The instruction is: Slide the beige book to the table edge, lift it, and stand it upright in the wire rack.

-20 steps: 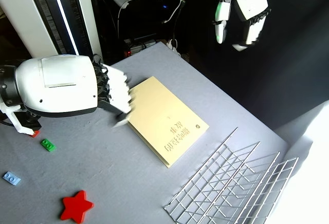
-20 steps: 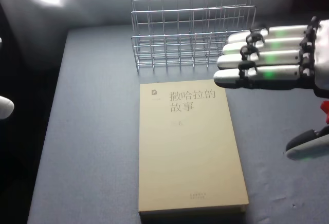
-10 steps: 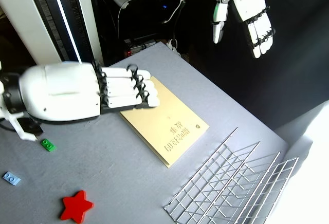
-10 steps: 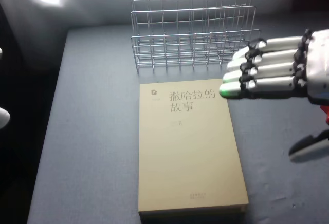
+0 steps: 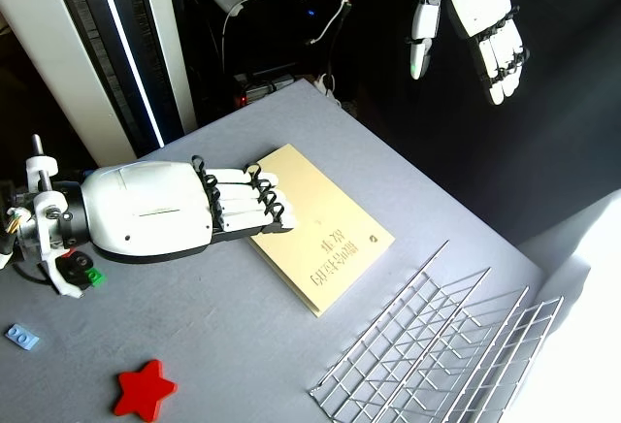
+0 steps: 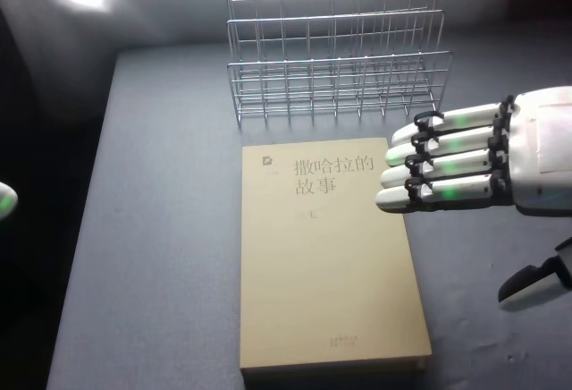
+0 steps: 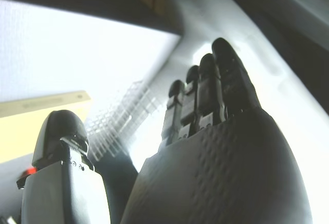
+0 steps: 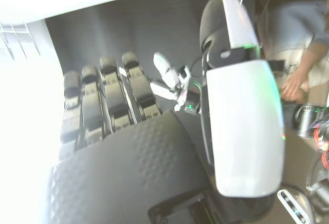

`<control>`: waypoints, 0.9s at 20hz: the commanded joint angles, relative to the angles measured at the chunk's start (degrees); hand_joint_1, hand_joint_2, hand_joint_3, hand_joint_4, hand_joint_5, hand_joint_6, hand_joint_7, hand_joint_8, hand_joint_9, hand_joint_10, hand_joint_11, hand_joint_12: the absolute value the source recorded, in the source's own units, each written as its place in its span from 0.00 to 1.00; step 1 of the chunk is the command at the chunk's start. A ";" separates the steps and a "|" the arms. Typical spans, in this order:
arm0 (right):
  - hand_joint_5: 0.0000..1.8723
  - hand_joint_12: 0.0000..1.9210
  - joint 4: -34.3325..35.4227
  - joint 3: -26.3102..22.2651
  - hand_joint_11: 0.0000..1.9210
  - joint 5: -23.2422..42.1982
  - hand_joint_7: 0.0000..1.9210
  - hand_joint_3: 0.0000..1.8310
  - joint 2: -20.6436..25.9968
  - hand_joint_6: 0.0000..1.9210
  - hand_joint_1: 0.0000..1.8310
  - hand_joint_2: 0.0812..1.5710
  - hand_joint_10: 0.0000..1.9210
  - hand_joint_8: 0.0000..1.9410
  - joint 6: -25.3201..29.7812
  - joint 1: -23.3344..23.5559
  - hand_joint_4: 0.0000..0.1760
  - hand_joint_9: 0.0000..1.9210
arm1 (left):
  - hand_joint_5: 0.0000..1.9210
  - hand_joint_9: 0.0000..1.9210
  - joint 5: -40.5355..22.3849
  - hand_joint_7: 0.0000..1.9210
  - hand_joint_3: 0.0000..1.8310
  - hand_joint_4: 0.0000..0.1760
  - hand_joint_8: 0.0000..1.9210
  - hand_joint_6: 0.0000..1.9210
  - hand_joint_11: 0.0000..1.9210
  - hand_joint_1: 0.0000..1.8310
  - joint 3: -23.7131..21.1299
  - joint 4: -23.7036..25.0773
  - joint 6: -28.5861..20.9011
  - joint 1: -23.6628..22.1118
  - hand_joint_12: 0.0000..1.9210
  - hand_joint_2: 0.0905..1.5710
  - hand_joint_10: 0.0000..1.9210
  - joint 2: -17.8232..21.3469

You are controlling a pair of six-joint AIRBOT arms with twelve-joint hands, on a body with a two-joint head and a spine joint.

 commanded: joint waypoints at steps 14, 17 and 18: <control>0.03 0.10 1.96 2.21 0.00 -5.03 0.05 0.00 -6.01 0.00 0.14 0.68 0.00 0.00 -4.16 -2.98 0.00 0.04 | 0.02 0.01 -3.73 0.03 0.00 0.26 0.00 0.00 0.00 0.26 0.59 56.52 -87.03 27.82 0.12 0.68 0.00 -1.05; 0.04 0.13 1.97 2.51 0.00 -5.77 0.06 0.00 -6.79 0.00 0.15 0.68 0.00 0.00 -4.10 -2.37 0.00 0.06 | 0.03 0.04 -5.38 0.03 0.00 0.23 0.00 0.00 0.00 0.27 0.37 56.51 -87.80 29.25 0.20 0.67 0.00 -1.05; 0.04 0.11 1.97 2.50 0.00 -5.73 0.06 0.00 -6.81 0.00 0.16 0.67 0.00 0.00 -4.01 -2.26 0.00 0.05 | 0.04 0.04 -5.38 0.04 0.00 0.25 0.00 0.00 0.00 0.27 0.52 56.53 -87.80 29.29 0.23 0.67 0.00 -1.06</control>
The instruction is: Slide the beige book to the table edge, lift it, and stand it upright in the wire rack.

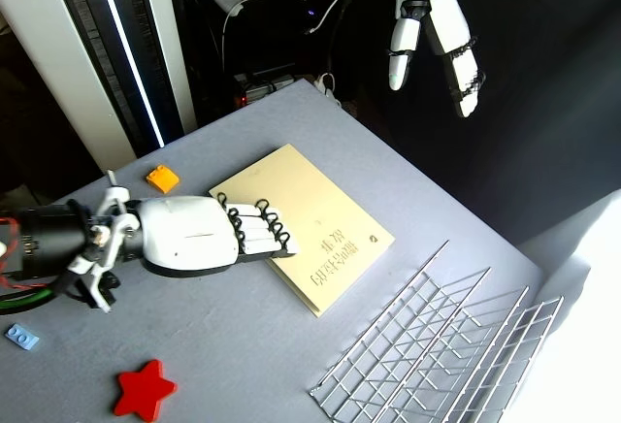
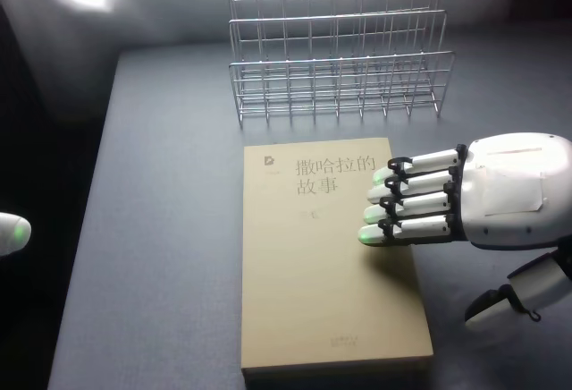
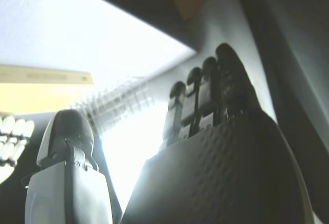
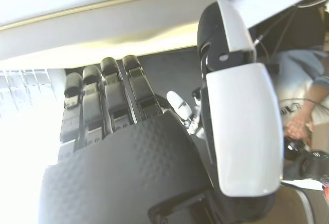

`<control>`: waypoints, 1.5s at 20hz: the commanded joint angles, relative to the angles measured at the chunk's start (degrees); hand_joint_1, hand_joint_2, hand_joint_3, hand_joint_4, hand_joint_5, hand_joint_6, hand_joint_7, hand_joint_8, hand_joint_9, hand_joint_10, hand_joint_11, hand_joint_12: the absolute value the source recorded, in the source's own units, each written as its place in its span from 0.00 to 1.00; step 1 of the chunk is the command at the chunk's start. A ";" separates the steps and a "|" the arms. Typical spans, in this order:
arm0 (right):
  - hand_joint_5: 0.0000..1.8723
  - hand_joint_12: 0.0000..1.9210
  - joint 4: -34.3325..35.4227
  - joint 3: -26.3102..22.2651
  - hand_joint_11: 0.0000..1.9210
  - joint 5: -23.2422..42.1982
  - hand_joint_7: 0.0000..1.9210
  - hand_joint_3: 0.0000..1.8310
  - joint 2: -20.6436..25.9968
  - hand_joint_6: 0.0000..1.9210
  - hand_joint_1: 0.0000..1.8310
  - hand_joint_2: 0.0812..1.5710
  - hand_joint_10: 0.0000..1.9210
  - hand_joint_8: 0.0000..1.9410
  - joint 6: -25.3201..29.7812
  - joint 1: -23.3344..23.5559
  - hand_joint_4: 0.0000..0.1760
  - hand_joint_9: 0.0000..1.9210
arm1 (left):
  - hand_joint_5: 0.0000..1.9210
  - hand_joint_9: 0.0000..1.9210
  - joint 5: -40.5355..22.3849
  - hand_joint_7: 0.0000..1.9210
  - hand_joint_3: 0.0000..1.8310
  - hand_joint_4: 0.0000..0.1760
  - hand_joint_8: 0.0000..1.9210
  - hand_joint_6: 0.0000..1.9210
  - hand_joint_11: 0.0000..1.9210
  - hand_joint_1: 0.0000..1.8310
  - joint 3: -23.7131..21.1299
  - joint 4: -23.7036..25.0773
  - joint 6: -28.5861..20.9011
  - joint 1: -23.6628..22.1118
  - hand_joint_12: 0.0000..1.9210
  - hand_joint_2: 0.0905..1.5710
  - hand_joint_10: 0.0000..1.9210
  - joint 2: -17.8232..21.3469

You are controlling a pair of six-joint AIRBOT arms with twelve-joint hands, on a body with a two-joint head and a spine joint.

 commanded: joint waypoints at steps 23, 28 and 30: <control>0.04 0.11 2.70 0.81 0.00 10.10 0.06 0.00 6.87 0.00 0.16 0.68 0.00 0.00 3.96 0.40 0.00 0.05 | 0.03 0.05 -5.62 0.04 0.00 0.29 0.00 0.00 0.00 0.25 1.49 0.73 -0.52 -0.26 0.23 0.68 0.00 -0.33; 0.04 0.14 2.66 3.28 0.00 18.04 0.06 0.00 9.66 0.00 0.15 0.68 0.00 0.00 4.06 -3.30 0.00 0.06 | 0.04 0.04 -6.15 0.04 0.00 0.28 0.00 0.00 0.00 0.25 2.09 0.36 -0.52 -0.27 0.22 0.68 0.00 -0.70; 0.03 0.12 1.25 3.66 0.00 18.59 0.05 0.00 9.56 0.00 0.14 0.68 0.00 0.00 4.08 -3.77 0.00 0.05 | 0.03 0.03 -6.14 0.03 0.00 0.30 0.00 0.00 0.00 0.23 2.49 0.37 -0.53 -0.18 0.20 0.68 0.00 -1.31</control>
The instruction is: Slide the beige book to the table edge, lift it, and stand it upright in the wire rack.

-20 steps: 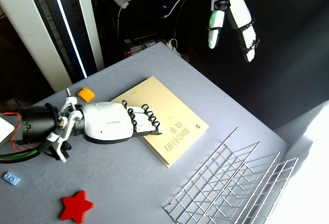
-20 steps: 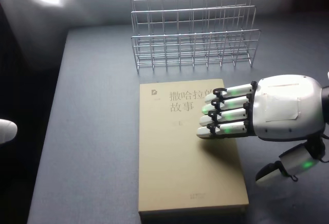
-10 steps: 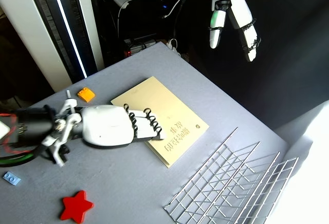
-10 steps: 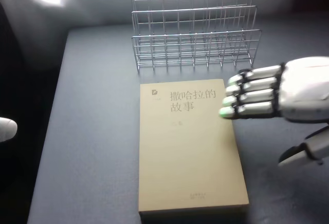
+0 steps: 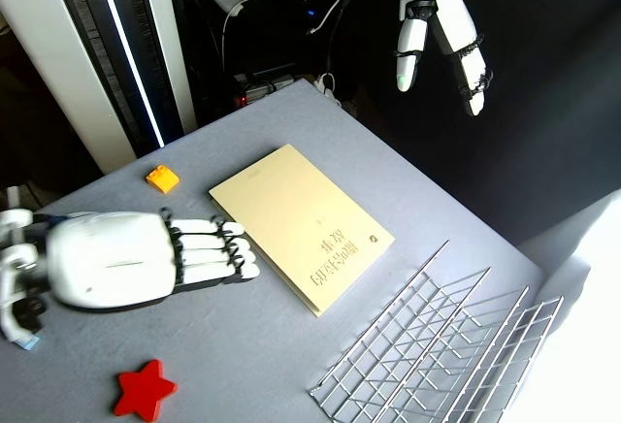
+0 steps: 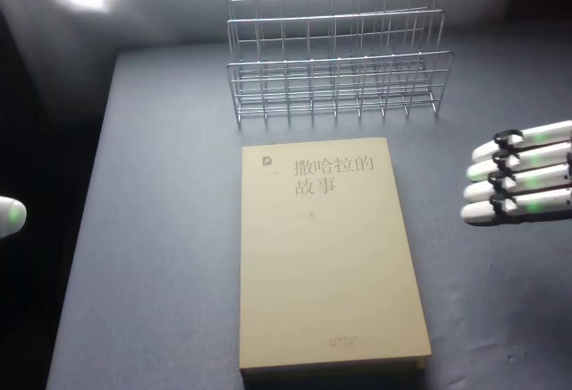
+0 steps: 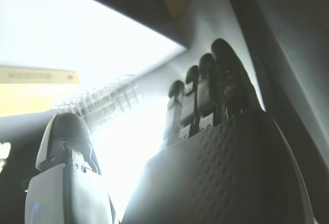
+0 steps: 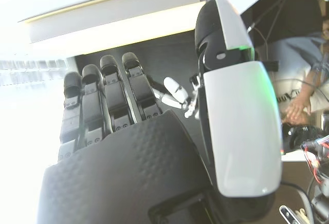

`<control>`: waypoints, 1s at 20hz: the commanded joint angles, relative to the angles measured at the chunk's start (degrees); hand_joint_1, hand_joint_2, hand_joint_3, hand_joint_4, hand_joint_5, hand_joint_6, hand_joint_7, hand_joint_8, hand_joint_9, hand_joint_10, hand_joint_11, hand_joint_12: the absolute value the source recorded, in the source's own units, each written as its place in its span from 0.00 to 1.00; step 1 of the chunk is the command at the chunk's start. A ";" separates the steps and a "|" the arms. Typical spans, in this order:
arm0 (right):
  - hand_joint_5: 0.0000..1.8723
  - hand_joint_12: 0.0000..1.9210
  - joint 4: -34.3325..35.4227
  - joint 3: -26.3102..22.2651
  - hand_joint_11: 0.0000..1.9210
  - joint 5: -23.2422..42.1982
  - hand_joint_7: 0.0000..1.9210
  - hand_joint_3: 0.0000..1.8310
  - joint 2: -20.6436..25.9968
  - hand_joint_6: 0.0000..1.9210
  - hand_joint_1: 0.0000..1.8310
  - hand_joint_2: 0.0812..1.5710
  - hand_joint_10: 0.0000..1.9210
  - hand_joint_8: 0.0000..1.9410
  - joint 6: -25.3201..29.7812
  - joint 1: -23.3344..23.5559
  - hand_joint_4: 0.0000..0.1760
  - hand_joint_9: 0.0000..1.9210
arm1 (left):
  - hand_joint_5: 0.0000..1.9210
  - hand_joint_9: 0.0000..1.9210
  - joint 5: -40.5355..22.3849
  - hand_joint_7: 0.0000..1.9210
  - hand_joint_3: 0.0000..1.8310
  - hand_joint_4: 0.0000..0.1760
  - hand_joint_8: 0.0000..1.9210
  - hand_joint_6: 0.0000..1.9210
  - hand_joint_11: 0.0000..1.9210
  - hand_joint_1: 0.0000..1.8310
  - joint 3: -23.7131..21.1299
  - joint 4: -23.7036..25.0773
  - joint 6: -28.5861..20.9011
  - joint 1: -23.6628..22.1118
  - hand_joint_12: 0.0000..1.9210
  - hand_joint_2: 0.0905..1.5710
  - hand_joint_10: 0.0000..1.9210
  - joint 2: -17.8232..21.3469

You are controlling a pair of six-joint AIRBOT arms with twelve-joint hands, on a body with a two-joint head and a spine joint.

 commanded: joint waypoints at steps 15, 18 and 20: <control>0.03 0.14 -2.47 0.75 0.00 -4.71 0.06 0.00 -7.79 0.00 0.12 0.69 0.00 0.00 1.22 1.75 0.00 0.06 | 0.03 0.04 -3.36 0.04 0.00 0.30 0.00 0.00 0.00 0.24 2.26 2.75 0.30 0.58 0.23 0.68 0.00 -3.49; 0.05 0.21 -2.46 0.66 0.00 -4.97 0.08 0.00 -8.06 0.00 0.14 0.68 0.00 0.00 1.26 2.40 0.00 0.08 | 0.02 0.03 -3.35 0.03 0.00 0.31 0.00 0.00 0.00 0.23 2.09 2.75 0.07 1.57 0.20 0.68 0.00 -2.62; 0.04 0.18 -2.45 0.61 0.00 -5.54 0.07 0.00 -8.25 0.00 0.14 0.69 0.00 0.00 1.34 2.76 0.00 0.07 | 0.02 0.03 -3.35 0.03 0.00 0.31 0.00 0.00 0.00 0.24 2.13 2.84 -0.06 1.63 0.19 0.68 0.00 -2.66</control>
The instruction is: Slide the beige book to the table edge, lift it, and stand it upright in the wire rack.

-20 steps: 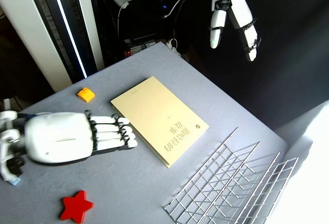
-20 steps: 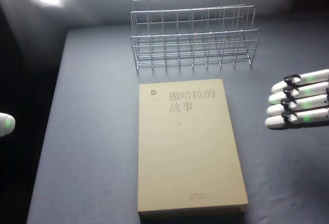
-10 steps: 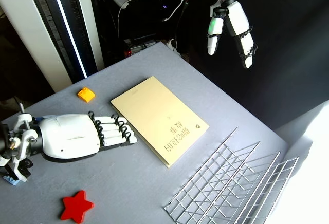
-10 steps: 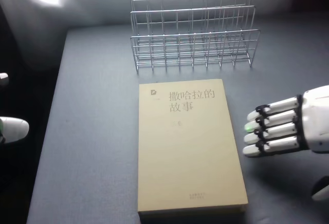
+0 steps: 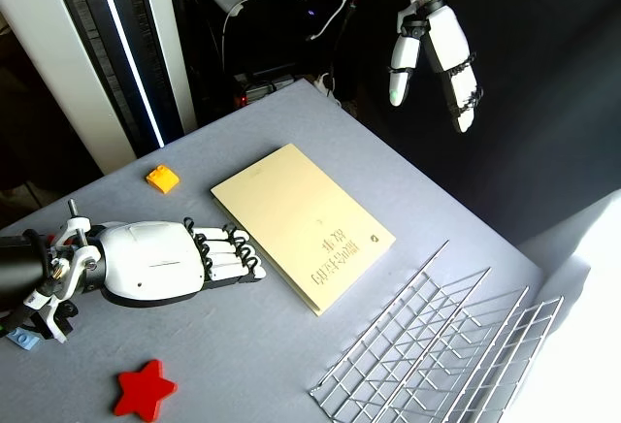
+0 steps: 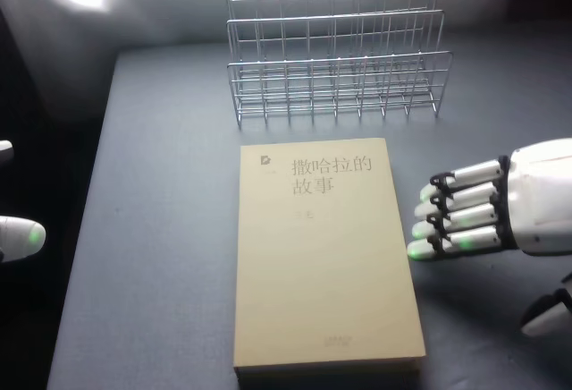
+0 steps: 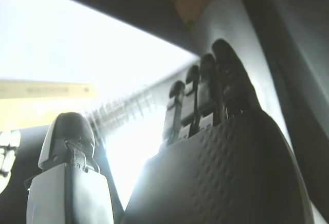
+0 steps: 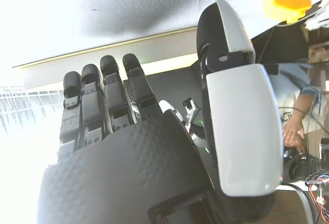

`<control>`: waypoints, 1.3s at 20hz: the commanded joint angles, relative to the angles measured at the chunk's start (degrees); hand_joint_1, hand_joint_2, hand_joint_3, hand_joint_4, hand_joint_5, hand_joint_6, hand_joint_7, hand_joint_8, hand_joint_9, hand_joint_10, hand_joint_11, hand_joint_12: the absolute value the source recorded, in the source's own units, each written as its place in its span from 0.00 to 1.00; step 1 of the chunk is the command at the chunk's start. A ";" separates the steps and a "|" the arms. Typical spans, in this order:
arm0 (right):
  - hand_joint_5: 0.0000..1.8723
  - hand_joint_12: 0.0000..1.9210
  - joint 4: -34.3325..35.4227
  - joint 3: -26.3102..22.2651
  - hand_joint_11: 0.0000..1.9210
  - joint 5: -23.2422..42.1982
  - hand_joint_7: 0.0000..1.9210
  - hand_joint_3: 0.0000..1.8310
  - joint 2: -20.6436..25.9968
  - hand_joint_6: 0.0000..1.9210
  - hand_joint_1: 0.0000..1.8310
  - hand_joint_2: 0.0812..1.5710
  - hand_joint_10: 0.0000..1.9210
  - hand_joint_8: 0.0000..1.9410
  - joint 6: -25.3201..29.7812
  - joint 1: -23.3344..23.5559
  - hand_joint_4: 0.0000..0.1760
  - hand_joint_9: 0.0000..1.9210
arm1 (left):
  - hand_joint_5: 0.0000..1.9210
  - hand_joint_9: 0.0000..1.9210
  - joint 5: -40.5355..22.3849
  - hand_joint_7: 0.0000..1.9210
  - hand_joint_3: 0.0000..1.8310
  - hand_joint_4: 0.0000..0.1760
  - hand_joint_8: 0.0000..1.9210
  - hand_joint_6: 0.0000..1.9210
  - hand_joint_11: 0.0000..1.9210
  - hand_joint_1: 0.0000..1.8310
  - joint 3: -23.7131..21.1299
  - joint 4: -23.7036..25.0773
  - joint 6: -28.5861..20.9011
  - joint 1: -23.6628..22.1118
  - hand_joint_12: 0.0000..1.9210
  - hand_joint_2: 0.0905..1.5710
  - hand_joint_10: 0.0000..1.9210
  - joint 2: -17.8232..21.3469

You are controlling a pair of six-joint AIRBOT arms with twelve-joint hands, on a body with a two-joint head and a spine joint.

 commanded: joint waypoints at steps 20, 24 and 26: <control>0.05 0.21 3.07 -0.07 0.00 -3.84 0.08 0.00 -7.01 0.00 0.14 0.68 0.00 0.00 -0.62 4.18 0.00 0.06 | 0.03 0.04 -6.50 0.03 0.00 0.31 0.00 0.00 0.00 0.23 1.33 1.13 -3.45 2.01 0.23 0.68 0.00 0.71; 0.05 0.22 3.08 -0.05 0.00 -5.23 0.08 0.00 -8.06 0.00 0.13 0.68 0.00 0.00 -1.08 4.91 0.00 0.07 | 0.04 0.04 -6.98 0.04 0.00 0.28 0.00 0.00 0.00 0.23 1.32 1.13 -3.50 2.18 0.25 0.68 0.00 0.70; 0.05 0.22 3.08 -0.04 0.00 -5.48 0.07 0.00 -8.40 0.00 0.11 0.68 0.00 0.00 -1.12 5.23 0.00 0.07 | 0.03 0.04 -7.37 0.03 0.00 0.28 0.00 0.00 0.00 0.23 1.28 1.12 -3.91 2.18 0.24 0.69 0.00 0.57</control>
